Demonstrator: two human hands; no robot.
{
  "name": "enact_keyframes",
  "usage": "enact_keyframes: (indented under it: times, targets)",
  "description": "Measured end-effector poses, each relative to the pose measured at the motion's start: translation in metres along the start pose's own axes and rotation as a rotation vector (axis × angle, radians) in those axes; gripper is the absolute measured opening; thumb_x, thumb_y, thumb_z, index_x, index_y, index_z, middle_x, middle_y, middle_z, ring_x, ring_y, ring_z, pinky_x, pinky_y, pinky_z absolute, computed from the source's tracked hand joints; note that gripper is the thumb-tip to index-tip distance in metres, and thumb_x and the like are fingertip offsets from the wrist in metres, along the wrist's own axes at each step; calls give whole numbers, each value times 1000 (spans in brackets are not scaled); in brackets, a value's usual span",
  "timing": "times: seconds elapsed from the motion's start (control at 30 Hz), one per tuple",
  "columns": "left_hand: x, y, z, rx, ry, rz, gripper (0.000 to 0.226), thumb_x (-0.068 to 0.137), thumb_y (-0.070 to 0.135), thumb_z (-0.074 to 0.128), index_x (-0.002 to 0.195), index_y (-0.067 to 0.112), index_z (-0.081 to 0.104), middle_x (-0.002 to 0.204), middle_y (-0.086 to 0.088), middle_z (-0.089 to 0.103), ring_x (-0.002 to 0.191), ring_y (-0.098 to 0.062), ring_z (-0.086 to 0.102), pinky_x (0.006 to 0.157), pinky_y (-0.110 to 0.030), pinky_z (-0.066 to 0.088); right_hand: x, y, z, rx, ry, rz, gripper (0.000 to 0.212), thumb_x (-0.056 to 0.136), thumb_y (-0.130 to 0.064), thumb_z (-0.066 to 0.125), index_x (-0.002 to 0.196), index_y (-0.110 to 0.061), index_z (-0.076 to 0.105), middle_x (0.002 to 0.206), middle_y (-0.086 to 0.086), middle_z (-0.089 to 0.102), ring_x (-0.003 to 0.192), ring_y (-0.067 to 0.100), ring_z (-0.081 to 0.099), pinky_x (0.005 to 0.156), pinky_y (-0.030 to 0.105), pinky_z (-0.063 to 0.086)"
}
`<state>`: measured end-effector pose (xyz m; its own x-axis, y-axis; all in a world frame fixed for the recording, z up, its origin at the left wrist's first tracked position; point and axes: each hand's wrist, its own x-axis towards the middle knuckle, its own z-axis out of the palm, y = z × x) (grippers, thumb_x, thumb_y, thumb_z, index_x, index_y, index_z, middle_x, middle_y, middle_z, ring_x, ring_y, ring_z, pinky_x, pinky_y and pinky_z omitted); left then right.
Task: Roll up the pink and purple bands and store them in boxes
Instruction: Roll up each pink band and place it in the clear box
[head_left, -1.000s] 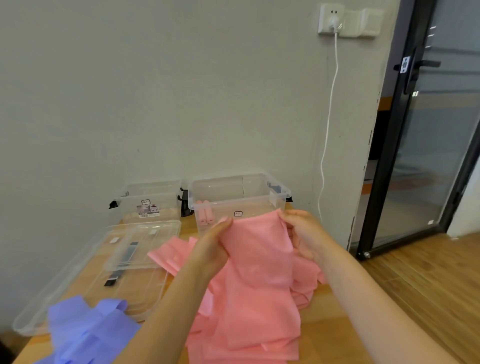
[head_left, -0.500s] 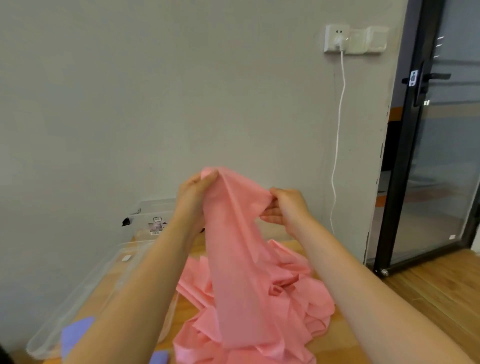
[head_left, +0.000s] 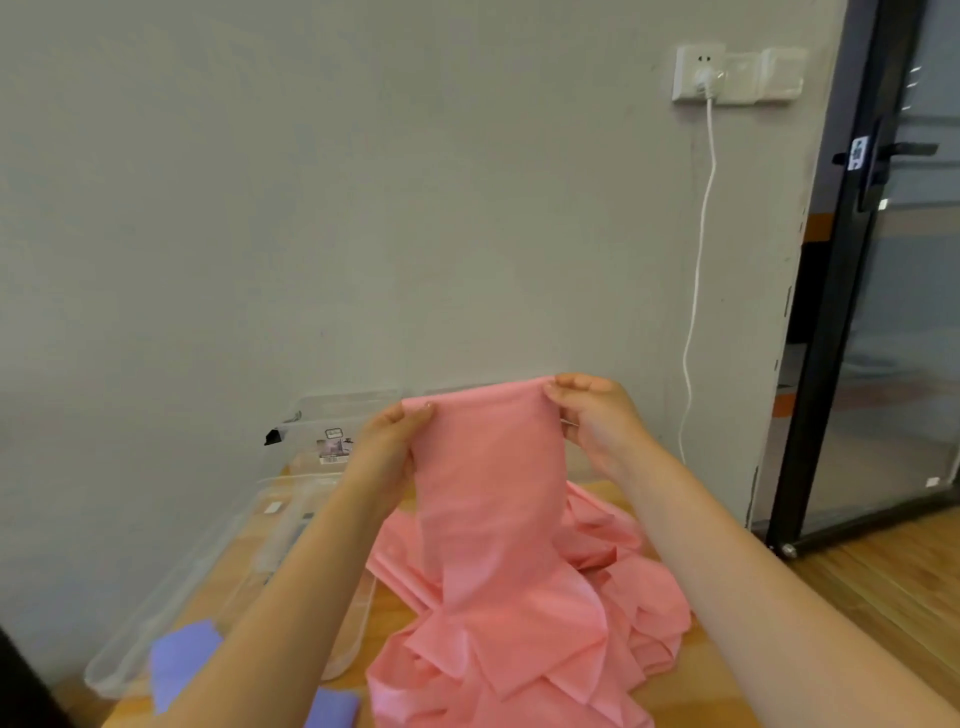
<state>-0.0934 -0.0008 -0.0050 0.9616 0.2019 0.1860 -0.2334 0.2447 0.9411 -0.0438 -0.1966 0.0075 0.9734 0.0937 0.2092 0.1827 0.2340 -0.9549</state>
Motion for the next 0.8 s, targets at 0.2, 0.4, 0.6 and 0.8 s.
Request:
enact_keyframes:
  times: [0.2,0.4,0.6,0.8]
  targets:
    - [24,13,-1,570,227,267,12,86,15,63,81,4,64,77,-8,59,69,-20,52,69,-30,43,11,-6,0,-159,129,-249,20,83,-4,64,73,-22,64,67,-8,62,57,-5,54,59,11,43]
    - [84,-5,-3,662,190,170,23,85,3,56,67,14,46,65,-1,49,61,-16,42,53,-26,33,59,22,-2,-138,87,-122,19,82,5,61,77,-13,65,53,-10,65,47,0,59,47,15,47]
    - [170,-49,-15,658,208,72,25,85,9,62,78,18,40,70,-1,47,61,-14,44,52,-25,34,142,63,-7,-178,7,-71,24,79,12,59,87,-8,68,66,-5,69,59,5,64,56,17,50]
    - [238,-83,-17,810,258,50,33,87,11,59,113,9,40,84,-3,56,87,-28,56,69,-32,44,224,102,-6,-599,70,-91,5,80,-2,64,81,0,68,75,14,65,68,15,56,59,22,46]
